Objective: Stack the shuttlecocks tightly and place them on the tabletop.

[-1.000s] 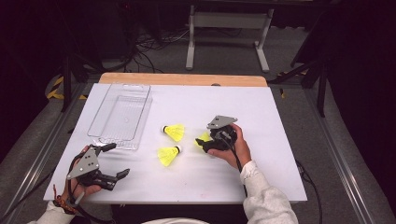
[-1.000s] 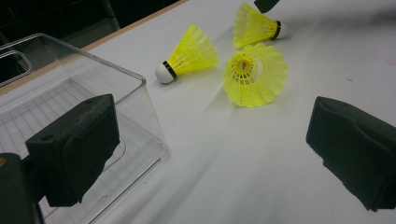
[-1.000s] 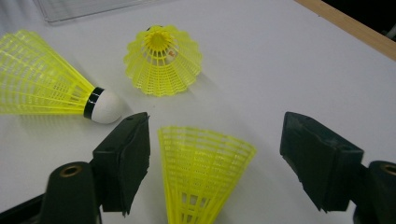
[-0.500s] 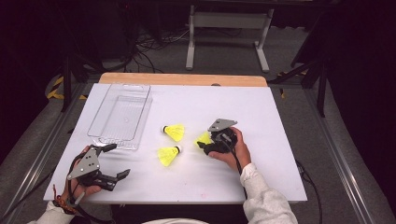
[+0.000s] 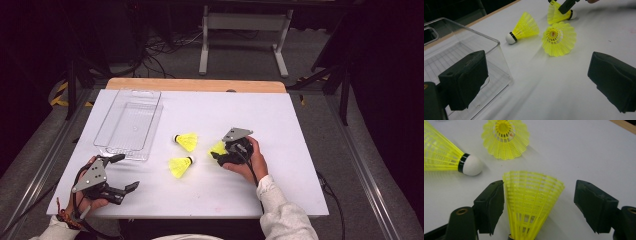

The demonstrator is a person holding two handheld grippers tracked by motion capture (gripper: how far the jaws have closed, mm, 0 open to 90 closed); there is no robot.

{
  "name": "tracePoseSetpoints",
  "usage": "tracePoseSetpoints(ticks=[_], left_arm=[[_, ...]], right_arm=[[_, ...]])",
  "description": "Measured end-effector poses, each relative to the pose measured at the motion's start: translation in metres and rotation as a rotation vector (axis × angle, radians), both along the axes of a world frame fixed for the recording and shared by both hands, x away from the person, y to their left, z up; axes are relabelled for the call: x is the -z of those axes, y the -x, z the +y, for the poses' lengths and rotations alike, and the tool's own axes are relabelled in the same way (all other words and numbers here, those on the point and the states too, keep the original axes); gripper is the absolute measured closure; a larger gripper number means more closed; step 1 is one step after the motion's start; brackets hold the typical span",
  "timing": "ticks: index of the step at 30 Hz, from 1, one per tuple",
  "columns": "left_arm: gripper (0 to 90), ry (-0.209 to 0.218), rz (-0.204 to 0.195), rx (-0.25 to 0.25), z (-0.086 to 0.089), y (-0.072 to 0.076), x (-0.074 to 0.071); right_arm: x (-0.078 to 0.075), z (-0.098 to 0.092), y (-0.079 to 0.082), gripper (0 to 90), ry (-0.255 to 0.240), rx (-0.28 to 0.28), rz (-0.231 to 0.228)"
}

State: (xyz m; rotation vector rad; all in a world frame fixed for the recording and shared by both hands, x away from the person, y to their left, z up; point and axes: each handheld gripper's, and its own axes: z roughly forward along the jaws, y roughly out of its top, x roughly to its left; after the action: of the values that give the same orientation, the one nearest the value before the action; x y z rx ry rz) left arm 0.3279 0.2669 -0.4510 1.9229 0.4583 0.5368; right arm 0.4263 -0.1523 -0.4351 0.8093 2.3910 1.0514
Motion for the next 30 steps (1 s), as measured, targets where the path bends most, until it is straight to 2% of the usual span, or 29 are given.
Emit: tracePoseSetpoints(ticks=[3, 5, 11, 17, 23, 28, 30], left_arm=[[4.0, -0.002, -0.001, 0.001, 0.0, 0.0, 0.0], [4.0, -0.004, 0.001, 0.0, 0.0, 0.0, 0.0], [4.0, -0.012, 0.001, 0.001, -0.001, 0.0, 0.0], [4.0, -0.016, 0.004, 0.003, -0.001, 0.0, 0.001], [4.0, -0.018, 0.008, 0.004, -0.002, 0.0, 0.001], [4.0, -0.021, 0.01, 0.005, -0.002, -0.001, 0.001], [4.1, -0.024, 0.011, 0.009, -0.002, -0.001, 0.001]], right_arm=[[-0.002, 0.0, 0.002, 26.6, -0.003, 0.014, -0.024], [-0.003, 0.0, 0.003, 27.6, -0.012, 0.005, -0.016], [0.002, 0.004, 0.001, 27.4, 0.013, 0.01, 0.0], [0.002, 0.004, 0.001, 27.3, 0.021, 0.018, -0.009], [0.007, 0.006, -0.002, 27.6, 0.034, 0.025, 0.011], [0.011, 0.007, -0.004, 32.2, 0.048, 0.03, 0.028], [0.011, 0.007, -0.004, 37.1, 0.049, 0.023, 0.034]])
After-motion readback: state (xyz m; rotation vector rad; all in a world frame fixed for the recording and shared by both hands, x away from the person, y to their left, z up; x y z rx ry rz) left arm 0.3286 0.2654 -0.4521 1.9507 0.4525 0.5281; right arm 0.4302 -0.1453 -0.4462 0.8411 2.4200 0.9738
